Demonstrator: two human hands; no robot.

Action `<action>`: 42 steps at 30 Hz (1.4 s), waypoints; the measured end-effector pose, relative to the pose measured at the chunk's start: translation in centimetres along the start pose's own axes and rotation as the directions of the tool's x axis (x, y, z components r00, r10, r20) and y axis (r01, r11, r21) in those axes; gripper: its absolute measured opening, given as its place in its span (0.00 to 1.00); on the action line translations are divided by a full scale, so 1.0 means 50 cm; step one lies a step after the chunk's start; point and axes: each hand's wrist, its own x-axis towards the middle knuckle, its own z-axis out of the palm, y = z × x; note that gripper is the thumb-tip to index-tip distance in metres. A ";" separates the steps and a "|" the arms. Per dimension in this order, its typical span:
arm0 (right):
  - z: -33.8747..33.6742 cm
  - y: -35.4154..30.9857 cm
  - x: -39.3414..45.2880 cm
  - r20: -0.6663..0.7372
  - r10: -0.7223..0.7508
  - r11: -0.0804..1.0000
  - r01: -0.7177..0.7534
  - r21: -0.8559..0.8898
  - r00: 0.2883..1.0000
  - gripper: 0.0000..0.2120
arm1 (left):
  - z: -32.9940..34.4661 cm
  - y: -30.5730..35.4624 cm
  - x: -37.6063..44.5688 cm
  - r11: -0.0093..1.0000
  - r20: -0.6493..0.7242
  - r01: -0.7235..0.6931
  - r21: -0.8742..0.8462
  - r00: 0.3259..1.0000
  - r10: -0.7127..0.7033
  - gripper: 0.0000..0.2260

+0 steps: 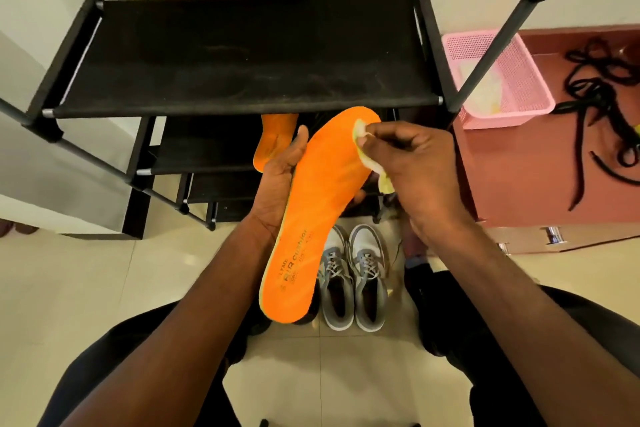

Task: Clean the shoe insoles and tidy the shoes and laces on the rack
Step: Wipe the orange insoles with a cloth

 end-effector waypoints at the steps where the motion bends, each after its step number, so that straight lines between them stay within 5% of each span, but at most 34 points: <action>1: -0.010 -0.003 0.007 -0.016 0.124 0.985 -0.121 0.123 0.992 0.05 | -0.002 0.001 0.004 0.999 -0.005 -0.002 -0.052 1.000 0.001 0.20; 4: -0.034 -0.005 0.015 0.046 0.357 0.878 -0.352 0.325 0.933 0.09 | -0.001 0.000 -0.001 0.984 0.115 0.064 -0.168 0.992 -0.045 0.18; 7: -0.036 -0.003 0.022 0.130 0.403 0.811 -0.419 0.409 0.906 0.10 | -0.011 0.004 -0.004 0.965 0.180 0.139 -0.221 0.979 -0.100 0.18; 12: -0.030 -0.009 0.022 0.176 0.410 0.776 -0.444 0.449 0.895 0.12 | -0.014 0.018 -0.007 0.986 0.198 0.071 -0.151 0.979 -0.040 0.24; 14: -0.025 -0.008 0.022 0.050 0.341 0.868 -0.334 0.367 0.939 0.10 | -0.013 0.021 -0.008 0.993 0.185 0.031 -0.115 0.983 -0.009 0.24; 17: -0.022 -0.002 0.020 -0.115 -0.063 0.997 0.057 -0.053 0.991 0.07 | -0.010 0.025 -0.006 0.996 0.150 -0.037 -0.076 0.988 0.048 0.25; 19: -0.013 0.010 0.009 -0.059 -0.284 0.904 0.246 -0.350 0.957 0.07 | -0.007 0.023 -0.004 0.996 0.117 -0.070 -0.052 0.990 0.075 0.24; 22: -0.003 0.017 -0.005 0.001 -0.336 0.759 0.271 -0.592 0.942 0.09 | 0.004 0.020 -0.010 0.997 0.073 -0.066 0.036 0.995 0.063 0.16; 25: -0.001 0.014 -0.008 0.001 -0.326 0.748 0.259 -0.611 0.945 0.09 | 0.001 0.007 -0.006 0.993 0.066 -0.089 0.074 0.994 0.084 0.20; 30: 0.045 0.015 -0.063 0.267 -0.304 0.747 0.402 -0.529 0.915 0.08 | -0.008 0.011 0.002 0.992 -0.029 -0.124 0.025 0.992 0.125 0.15; 35: 0.016 0.001 -0.023 0.055 -0.343 0.626 0.272 -0.730 0.938 0.10 | 0.008 0.009 -0.009 0.987 -0.002 -0.087 0.138 0.996 0.089 0.16; 40: 0.045 0.009 -0.065 0.260 -0.341 0.719 0.429 -0.546 0.903 0.08 | -0.003 0.018 -0.008 0.990 -0.058 -0.118 0.074 0.991 0.122 0.19; 42: 0.031 0.005 -0.049 0.176 -0.332 0.721 0.369 -0.586 0.927 0.08 | -0.001 0.017 -0.008 0.988 -0.066 -0.119 0.098 0.990 0.126 0.18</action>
